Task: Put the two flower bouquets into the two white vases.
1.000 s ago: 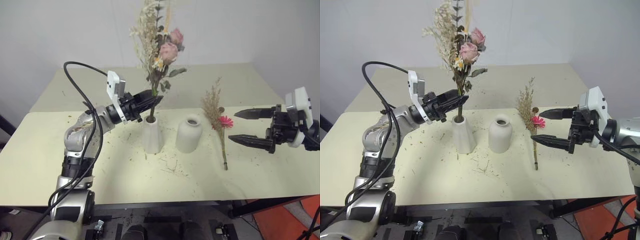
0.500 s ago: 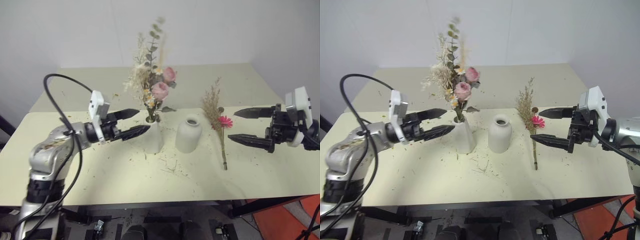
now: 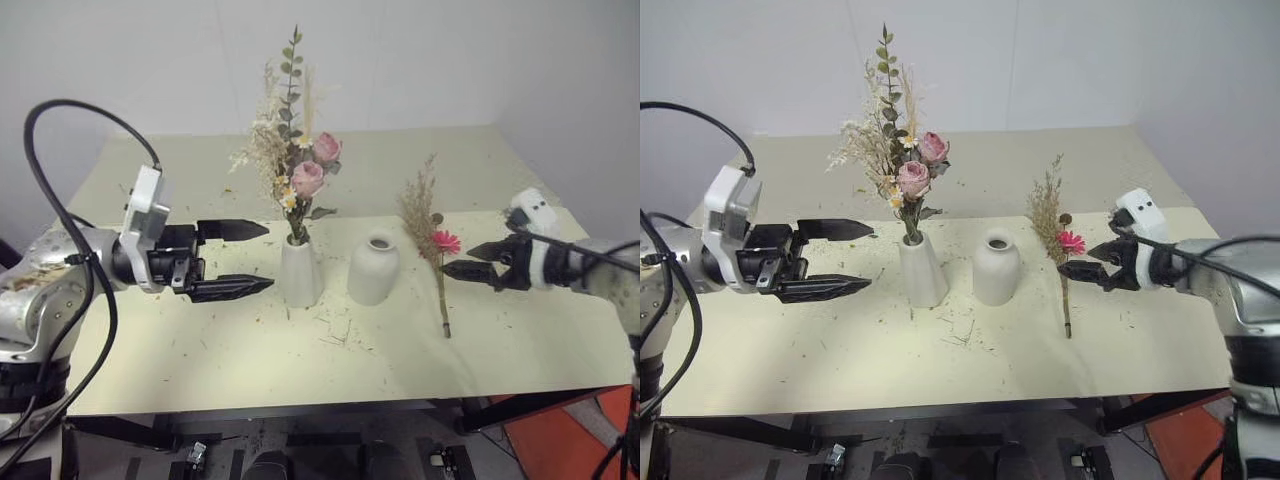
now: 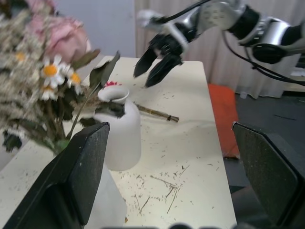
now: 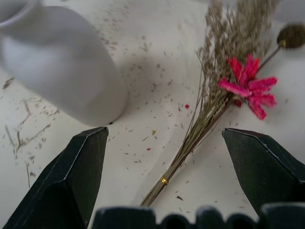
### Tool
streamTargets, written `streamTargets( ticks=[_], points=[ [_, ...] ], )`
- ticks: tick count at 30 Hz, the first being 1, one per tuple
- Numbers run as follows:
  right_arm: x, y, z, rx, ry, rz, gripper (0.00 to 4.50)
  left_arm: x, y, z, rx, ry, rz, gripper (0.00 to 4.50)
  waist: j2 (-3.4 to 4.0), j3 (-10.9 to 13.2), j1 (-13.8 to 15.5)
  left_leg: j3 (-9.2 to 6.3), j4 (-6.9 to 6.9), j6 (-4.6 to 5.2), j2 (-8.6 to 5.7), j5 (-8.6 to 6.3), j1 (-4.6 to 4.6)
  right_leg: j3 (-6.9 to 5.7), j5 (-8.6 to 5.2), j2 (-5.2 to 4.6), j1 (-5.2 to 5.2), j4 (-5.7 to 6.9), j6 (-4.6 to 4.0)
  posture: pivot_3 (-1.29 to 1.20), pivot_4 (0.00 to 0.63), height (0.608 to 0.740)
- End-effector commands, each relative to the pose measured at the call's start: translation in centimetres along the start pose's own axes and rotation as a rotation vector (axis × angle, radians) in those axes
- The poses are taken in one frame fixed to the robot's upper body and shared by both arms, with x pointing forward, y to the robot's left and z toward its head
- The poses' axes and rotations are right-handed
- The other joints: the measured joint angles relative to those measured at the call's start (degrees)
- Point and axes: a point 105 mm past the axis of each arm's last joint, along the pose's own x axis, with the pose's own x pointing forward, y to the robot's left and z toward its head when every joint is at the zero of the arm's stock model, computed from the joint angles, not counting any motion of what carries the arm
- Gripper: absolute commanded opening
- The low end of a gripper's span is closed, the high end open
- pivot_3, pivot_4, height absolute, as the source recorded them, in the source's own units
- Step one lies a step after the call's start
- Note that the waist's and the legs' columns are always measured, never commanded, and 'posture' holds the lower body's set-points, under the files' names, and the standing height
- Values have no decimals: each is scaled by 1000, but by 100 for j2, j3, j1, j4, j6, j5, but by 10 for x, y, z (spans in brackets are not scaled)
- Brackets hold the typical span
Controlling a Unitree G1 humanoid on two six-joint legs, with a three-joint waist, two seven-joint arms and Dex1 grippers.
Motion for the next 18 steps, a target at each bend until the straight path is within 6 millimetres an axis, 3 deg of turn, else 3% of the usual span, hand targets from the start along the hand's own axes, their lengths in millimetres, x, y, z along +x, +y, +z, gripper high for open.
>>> streamTargets(
  ticks=[1, 8, 11, 13, 18],
  points=[
    [11, -10, -5, 71, 132, -104, 4500, 4, -1, 8, 64, 7, -47, 4474, 0, 0, -16, -1, 0, 0, -1, 0, -4, -2, 0, -1, -1, -2, 0, 0, 150, 740],
    [47, -29, -26, 112, 257, -211, 4500, 6, 0, 11, 101, -8, -34, 4474, 0, 0, -30, -2, 2, 3, -2, -2, -20, -6, 1, -3, -10, 0, 1, 0, 150, 740],
    [58, -28, -41, 75, 295, -225, 3889, 5, -2, 9, 111, -6, -20, 4500, -5, -3, -52, -3, 4, 3, -1, -2, -18, -6, 1, -3, -9, 4, 1, 0, 150, 740],
    [61, -27, -45, 60, 298, -221, 3229, 4, -3, 10, 116, -11, -9, 4500, -10, -6, -56, -3, 7, 3, -1, -2, -14, -5, 1, -2, -7, 4, 1, 0, 150, 740],
    [54, -35, -35, 57, 243, -256, 1413, 4, -6, 10, 122, -19, 11, 4500, -11, -7, -64, -2, 5, 4, 1, -2, 6, -2, 1, 1, 3, 8, 1, 0, 150, 740]
  ],
)
